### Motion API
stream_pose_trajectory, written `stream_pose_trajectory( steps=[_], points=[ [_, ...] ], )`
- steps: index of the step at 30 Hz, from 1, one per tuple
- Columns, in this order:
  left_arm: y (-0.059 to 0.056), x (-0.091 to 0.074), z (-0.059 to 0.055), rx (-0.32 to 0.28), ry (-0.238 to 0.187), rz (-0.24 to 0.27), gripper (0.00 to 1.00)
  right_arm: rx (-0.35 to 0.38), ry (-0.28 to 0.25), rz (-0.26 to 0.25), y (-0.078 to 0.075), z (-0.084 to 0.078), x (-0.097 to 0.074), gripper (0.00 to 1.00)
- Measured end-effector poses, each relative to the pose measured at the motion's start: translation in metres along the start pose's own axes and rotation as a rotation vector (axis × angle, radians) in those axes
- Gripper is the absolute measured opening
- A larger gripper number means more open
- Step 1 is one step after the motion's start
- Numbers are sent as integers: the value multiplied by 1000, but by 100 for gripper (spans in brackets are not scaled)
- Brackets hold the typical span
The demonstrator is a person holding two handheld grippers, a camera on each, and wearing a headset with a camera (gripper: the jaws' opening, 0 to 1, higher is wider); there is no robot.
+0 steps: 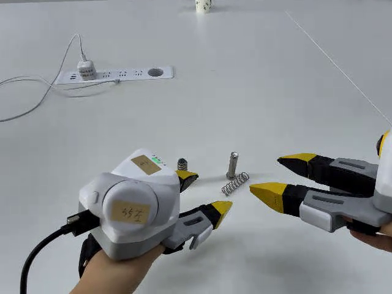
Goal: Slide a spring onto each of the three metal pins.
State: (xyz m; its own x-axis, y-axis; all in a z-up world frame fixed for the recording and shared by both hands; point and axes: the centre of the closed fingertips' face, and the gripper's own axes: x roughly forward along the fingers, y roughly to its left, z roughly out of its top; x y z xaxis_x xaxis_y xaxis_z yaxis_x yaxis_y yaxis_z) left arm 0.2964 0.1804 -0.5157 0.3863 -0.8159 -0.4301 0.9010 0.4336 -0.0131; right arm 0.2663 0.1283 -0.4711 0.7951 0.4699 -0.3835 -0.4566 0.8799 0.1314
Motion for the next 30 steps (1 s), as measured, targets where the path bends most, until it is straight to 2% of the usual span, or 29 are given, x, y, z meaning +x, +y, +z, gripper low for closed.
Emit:
stream_pose_trajectory(
  steps=[9,18,30],
  points=[
    [-7,20,1,20,3,-14,32,-4,25,3,-3,-11,-11,51],
    [-3,37,-9,48,44,-9,26,3,49,-2,-4,-19,-17,54],
    [2,52,-22,47,100,-18,19,28,56,-14,-7,-25,-16,54]
  ],
)
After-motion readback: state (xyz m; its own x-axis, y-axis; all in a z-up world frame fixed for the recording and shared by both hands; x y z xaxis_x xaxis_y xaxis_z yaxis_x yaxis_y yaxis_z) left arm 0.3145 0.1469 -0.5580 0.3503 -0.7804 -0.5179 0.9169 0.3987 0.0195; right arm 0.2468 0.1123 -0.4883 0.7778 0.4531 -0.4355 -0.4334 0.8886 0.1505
